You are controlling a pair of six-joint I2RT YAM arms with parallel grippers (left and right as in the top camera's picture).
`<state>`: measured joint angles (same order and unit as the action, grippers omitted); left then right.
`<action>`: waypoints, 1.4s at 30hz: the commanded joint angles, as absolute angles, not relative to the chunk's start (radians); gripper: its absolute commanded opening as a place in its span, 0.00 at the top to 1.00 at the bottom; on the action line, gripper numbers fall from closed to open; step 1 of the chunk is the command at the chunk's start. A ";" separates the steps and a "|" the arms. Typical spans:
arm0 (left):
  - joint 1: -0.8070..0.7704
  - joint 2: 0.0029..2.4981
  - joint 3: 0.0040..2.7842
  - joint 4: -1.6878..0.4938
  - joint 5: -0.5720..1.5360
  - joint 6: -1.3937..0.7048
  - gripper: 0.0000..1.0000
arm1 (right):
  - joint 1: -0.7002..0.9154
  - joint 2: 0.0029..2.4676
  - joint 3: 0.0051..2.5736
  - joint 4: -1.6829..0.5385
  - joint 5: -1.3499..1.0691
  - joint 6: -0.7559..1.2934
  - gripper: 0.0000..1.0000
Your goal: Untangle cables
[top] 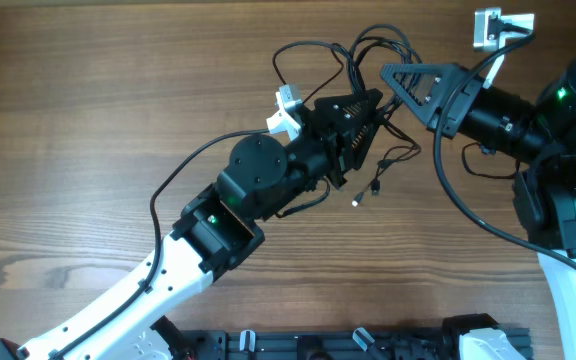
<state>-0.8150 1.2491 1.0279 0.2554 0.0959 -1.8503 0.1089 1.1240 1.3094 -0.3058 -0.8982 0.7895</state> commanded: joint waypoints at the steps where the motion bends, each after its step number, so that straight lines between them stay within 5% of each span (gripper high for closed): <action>1: -0.812 1.251 1.034 0.273 0.131 -1.849 0.57 | 0.115 1.124 1.314 -0.300 -0.905 0.731 0.96; 11: -0.813 1.251 1.034 0.279 0.192 -1.850 0.47 | 0.115 1.124 1.314 -0.293 -0.832 0.628 0.96; 32: -0.815 1.253 1.034 0.300 0.182 -1.875 0.55 | 0.115 1.124 1.314 -0.250 -1.025 0.577 0.96; 38: -0.815 1.253 1.034 0.324 0.159 -1.875 0.67 | 0.115 1.124 1.314 -0.315 -1.030 0.524 0.96; 42: -0.815 1.253 1.034 0.333 0.153 -1.871 0.86 | 0.115 1.124 1.314 -0.350 -1.018 0.497 0.96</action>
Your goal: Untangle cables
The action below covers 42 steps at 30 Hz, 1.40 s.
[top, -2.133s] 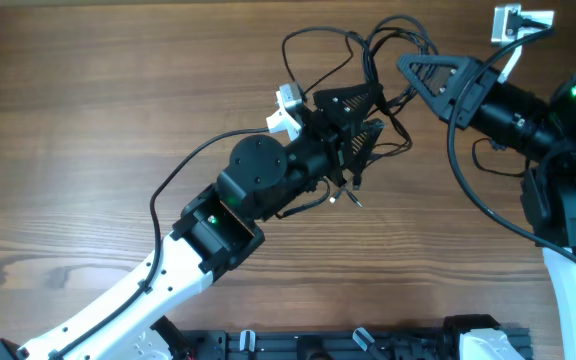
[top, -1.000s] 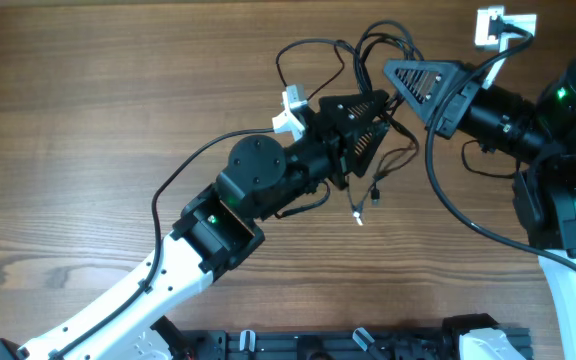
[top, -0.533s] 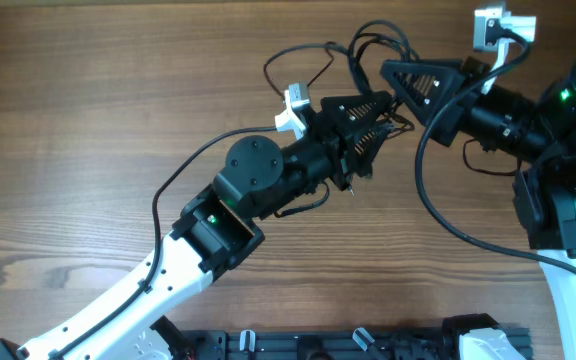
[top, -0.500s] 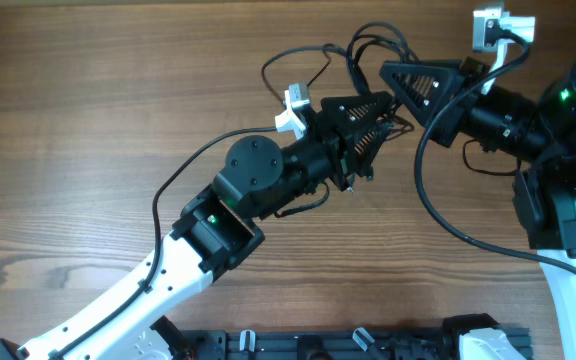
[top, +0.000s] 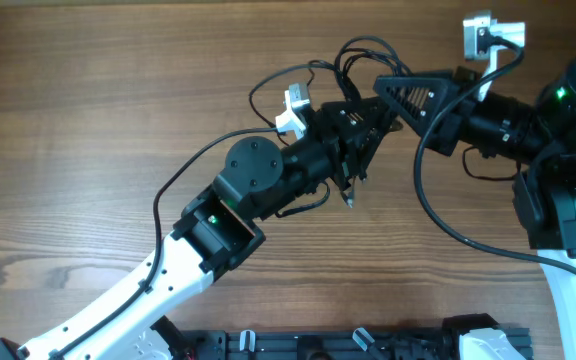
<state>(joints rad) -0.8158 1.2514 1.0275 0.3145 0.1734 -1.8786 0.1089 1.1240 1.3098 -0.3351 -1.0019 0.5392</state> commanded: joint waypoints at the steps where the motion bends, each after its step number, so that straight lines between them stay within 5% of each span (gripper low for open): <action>1: -0.815 1.253 1.034 0.333 0.147 -1.867 0.90 | 0.115 1.124 1.314 -0.353 -1.019 0.497 0.96; 8: -0.815 1.253 1.034 0.325 0.076 -1.677 0.96 | 0.115 1.124 1.314 -0.352 -1.001 0.490 0.95; 12: -0.815 1.253 1.034 0.283 0.073 -1.340 0.96 | 0.115 1.124 1.314 -0.353 -0.960 0.467 0.49; 15: -0.815 1.253 1.034 0.183 0.068 -1.040 0.96 | 0.113 1.124 1.314 -0.353 -0.921 0.462 0.37; 26: -0.815 1.253 1.034 -0.327 -0.126 -0.411 0.96 | 0.113 1.124 1.314 -0.511 -0.725 0.380 0.37; 32: -0.815 1.253 1.034 -0.681 -0.255 -0.397 0.96 | 0.113 1.124 1.314 -0.563 -0.680 0.341 0.39; 42: -0.809 1.253 1.035 -0.841 0.038 -0.476 0.96 | 0.113 1.124 1.314 -0.622 -0.661 0.287 0.43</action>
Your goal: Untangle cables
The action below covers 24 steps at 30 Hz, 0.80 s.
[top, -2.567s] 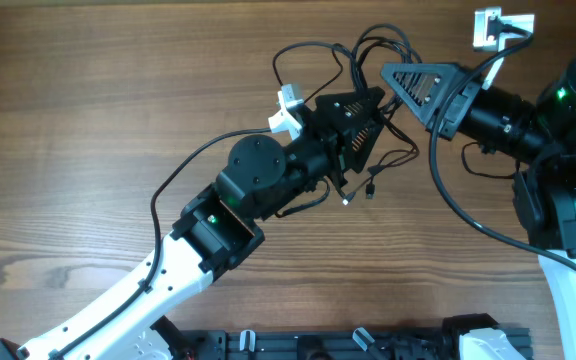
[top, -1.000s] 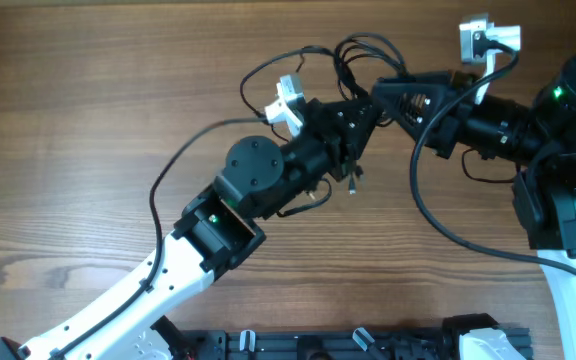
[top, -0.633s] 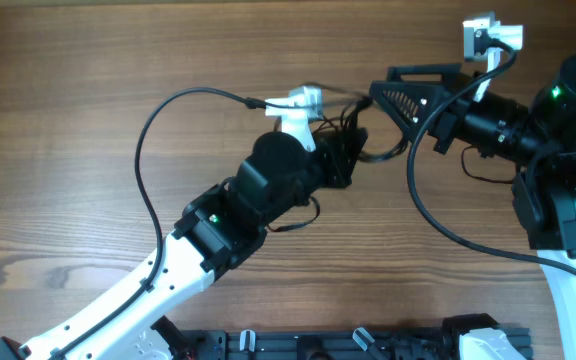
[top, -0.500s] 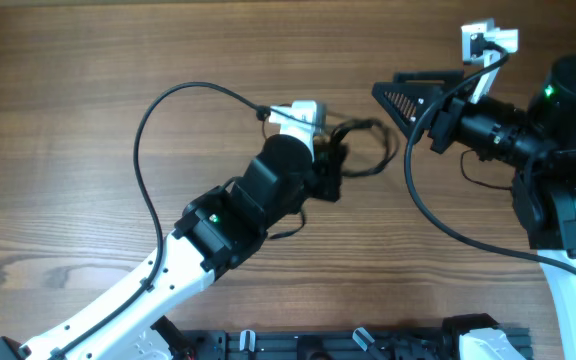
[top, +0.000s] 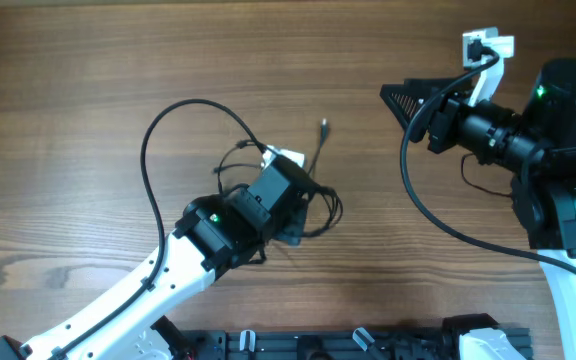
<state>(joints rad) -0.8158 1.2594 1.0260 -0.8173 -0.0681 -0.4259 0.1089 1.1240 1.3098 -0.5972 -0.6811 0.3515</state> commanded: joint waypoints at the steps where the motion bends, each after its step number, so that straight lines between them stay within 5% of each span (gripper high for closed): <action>1: -0.800 1.253 1.036 -0.852 0.061 -0.488 0.96 | 0.113 1.124 1.314 -0.635 -0.661 0.266 0.43; 12: -0.562 1.253 1.147 -1.018 0.387 -0.558 0.96 | 0.114 1.124 1.314 -0.854 -0.717 -0.134 0.01; 24: -0.548 1.276 1.182 -0.737 0.542 -0.635 0.96 | 0.168 1.229 1.314 -0.921 -0.855 -0.333 0.00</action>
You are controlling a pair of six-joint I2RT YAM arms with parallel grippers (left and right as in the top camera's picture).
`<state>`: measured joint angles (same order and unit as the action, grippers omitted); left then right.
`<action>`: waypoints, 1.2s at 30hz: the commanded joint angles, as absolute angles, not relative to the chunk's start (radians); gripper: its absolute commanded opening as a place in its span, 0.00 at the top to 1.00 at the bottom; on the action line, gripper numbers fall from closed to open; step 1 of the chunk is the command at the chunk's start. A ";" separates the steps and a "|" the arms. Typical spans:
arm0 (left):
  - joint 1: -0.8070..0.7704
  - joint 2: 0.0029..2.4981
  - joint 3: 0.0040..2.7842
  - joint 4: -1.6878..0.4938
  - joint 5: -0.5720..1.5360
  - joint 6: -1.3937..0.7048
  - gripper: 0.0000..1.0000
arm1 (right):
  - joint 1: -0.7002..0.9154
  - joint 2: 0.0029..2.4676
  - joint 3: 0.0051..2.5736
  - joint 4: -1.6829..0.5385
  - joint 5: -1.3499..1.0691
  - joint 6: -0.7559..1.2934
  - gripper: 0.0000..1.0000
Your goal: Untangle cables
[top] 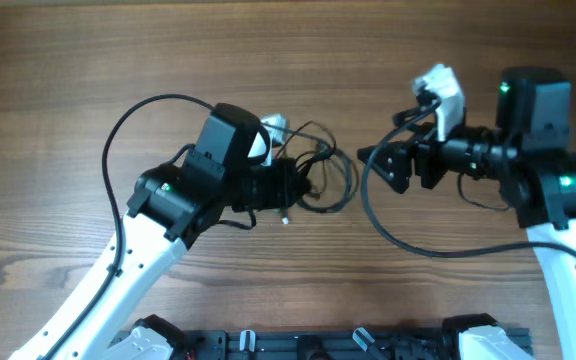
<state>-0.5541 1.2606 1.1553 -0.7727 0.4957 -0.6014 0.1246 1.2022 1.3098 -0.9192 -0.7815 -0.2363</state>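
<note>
A tangle of thin black cables lies on the wooden table at the centre, with a small plug end hanging out at its lower left. My left gripper points right and is shut on the left side of the tangle; its fingertips are hidden among the loops. To the right of the tangle my right gripper points left with its fingers parted and nothing between them. A short gap separates it from the outermost loop.
The left arm's thick black lead arches over the table to the left. The right arm's lead sags in a wide loop below the right gripper. A black rail runs along the near edge.
The left gripper has shifted up and right and now points right, with the tangle at its tip. The right gripper has dropped from the upper right and now faces the tangle.
Both grippers first met at the tangle at the upper middle, and stayed together there a moment later. Then the left arm had the bundle at the left-centre, while the right gripper stood apart at the upper right. Now the right gripper is close to the tangle again.
</note>
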 commanded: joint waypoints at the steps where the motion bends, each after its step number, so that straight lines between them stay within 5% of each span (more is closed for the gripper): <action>1: -0.548 1.285 1.182 -0.728 0.542 -0.638 0.96 | 0.187 1.235 1.314 -0.921 -0.852 -0.344 0.01; 11: -0.566 1.345 1.182 -0.712 0.587 -0.638 0.97 | 0.237 1.260 1.314 -0.859 -0.754 -0.316 0.00; 24: -0.735 1.345 1.182 -0.667 0.587 -0.630 0.96 | 0.234 1.345 1.314 -0.727 -0.262 0.252 0.00; 30: -0.736 1.337 1.182 -0.692 0.560 -0.401 0.96 | 0.234 1.345 1.314 -0.748 -0.255 0.295 0.00; 36: -0.736 1.315 1.182 -0.727 0.266 -0.051 0.96 | 0.235 1.342 1.314 -0.834 -0.274 0.259 0.00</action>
<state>-0.7338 1.3441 1.1587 -0.7132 0.4606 -0.3458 0.2340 1.3376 1.3098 -0.8082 -0.2790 0.2687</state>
